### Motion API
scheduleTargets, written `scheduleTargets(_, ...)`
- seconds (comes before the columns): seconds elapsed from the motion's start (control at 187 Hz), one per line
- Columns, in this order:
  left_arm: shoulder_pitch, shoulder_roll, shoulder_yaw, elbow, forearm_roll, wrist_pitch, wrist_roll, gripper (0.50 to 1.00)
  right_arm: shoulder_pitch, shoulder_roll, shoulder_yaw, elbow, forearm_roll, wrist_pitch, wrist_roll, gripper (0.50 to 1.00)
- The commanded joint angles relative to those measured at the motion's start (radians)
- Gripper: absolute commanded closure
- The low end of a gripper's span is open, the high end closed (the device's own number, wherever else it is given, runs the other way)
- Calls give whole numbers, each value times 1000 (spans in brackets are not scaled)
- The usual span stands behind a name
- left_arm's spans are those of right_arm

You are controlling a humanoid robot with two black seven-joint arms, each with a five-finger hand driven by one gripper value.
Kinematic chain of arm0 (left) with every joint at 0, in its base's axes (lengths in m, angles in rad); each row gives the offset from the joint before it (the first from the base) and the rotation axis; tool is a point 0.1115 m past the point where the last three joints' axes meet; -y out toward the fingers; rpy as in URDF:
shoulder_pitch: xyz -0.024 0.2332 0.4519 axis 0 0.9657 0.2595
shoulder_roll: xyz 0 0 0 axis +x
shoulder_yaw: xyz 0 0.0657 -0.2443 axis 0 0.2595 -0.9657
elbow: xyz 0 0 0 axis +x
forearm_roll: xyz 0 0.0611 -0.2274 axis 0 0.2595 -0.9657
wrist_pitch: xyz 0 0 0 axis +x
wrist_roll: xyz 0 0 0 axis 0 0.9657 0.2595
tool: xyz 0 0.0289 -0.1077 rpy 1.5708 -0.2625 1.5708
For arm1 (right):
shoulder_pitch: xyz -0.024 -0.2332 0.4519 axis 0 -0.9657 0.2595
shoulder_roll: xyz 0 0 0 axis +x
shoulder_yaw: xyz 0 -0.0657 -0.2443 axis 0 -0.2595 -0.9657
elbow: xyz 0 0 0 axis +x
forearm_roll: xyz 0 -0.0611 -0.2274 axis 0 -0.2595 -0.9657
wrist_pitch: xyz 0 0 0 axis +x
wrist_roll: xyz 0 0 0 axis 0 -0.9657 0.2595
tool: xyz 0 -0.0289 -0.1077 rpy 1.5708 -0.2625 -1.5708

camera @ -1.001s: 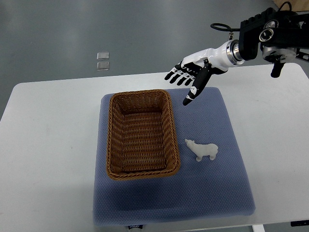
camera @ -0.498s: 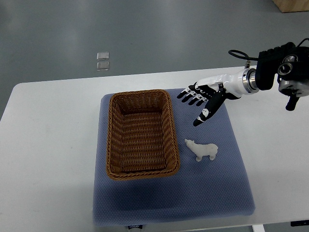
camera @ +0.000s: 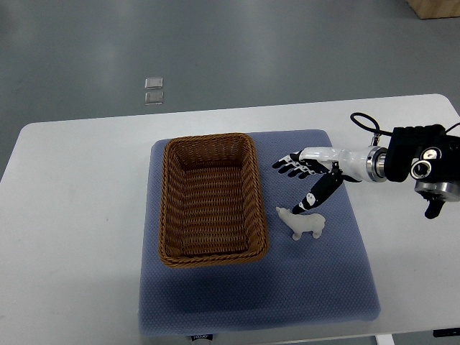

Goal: Place white bear in brown basket with right hand
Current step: 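Close the right hand fingers around the white bear figurine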

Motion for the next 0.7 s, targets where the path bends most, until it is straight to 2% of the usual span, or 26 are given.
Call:
scheduleTargets(0.0,0,0,0,0,0,0,0,500,-49,-6,0,3,-54,-25,10,581)
scheduleTargets(0.439,0,0,0,-2,0,0,0,500,-161,0,10,3,-131,-108,34,599)
scheduleTargets(0.562,0,0,0,-2,0,0,0,500,-169,5,11,3,-149,-128,54,658)
scheduleTargets(0.696,0,0,0,-2,0,0,0,500,-178,6,11,3,-157,-140,62,756)
